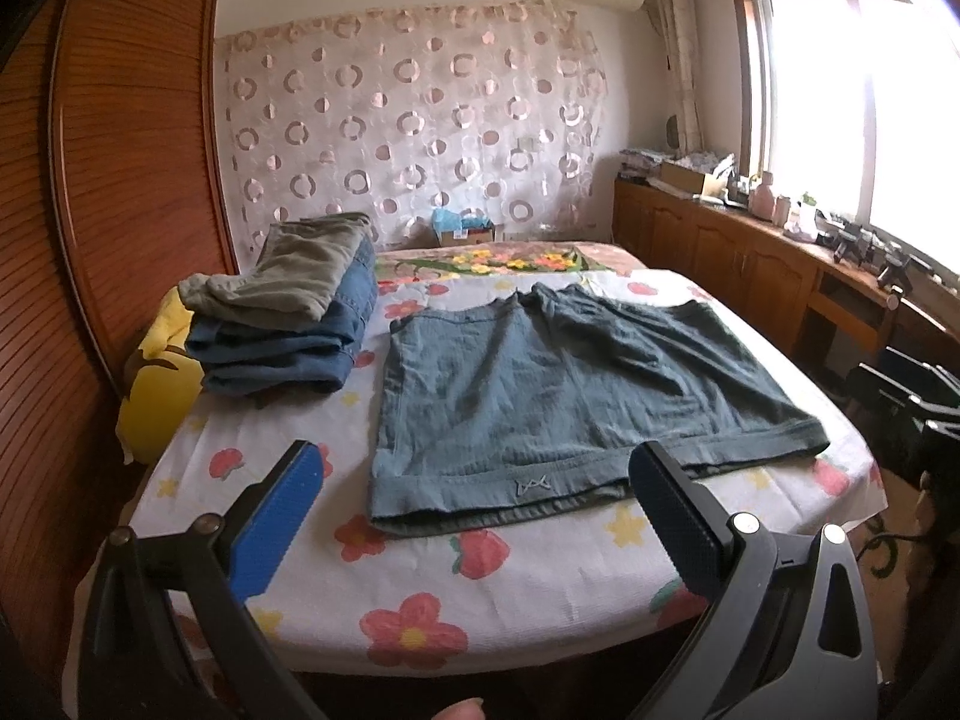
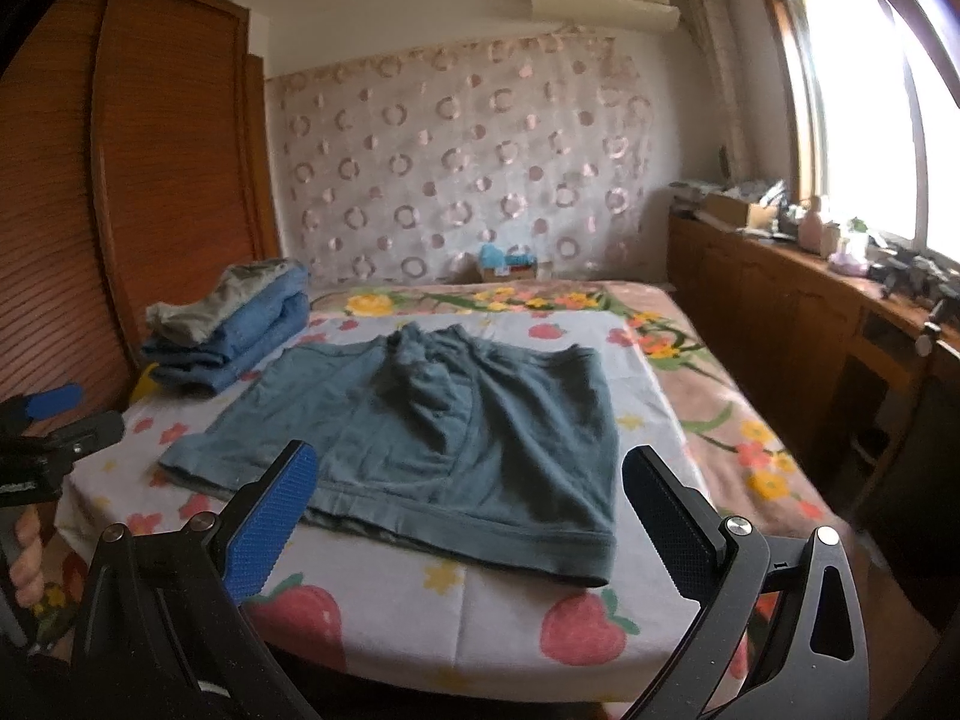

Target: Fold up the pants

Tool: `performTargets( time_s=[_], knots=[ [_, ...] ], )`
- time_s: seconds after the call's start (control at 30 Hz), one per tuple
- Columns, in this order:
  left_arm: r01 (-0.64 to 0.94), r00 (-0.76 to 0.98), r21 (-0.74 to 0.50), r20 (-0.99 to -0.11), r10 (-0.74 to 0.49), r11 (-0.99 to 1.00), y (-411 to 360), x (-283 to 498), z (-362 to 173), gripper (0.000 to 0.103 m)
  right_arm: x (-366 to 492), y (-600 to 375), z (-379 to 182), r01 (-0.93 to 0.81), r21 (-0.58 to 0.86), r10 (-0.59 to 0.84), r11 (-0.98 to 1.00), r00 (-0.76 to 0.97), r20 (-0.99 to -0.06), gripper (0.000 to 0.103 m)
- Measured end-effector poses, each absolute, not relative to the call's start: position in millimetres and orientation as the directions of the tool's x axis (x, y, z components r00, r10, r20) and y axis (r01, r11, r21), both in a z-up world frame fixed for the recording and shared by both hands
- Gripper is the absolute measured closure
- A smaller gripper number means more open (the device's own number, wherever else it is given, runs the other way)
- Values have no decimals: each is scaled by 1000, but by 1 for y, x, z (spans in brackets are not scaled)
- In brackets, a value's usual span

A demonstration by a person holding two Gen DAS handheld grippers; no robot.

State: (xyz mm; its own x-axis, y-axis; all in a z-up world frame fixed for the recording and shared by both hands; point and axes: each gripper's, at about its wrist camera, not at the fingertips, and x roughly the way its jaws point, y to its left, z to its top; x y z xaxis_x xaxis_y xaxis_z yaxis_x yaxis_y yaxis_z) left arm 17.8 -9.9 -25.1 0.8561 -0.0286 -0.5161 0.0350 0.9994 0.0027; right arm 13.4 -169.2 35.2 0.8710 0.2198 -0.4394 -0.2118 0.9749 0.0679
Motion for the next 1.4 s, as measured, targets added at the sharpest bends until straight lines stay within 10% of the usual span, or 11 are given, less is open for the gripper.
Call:
performTargets(
  time_s=[0.57,1.0,1.4],
  knots=[
    [105,792,-39,-601,-107,994,11,63,-61,1,63,-219,-9,-105,25,102,994,831,-546,52],
    [105,752,-97,-643,-143,990,43,85,-77,2,73,-221,-32,-177,37,159,983,745,-648,55],
    [80,704,-151,-692,-163,985,64,86,-94,29,70,-228,-39,-169,52,158,984,710,-686,52]
  ],
)
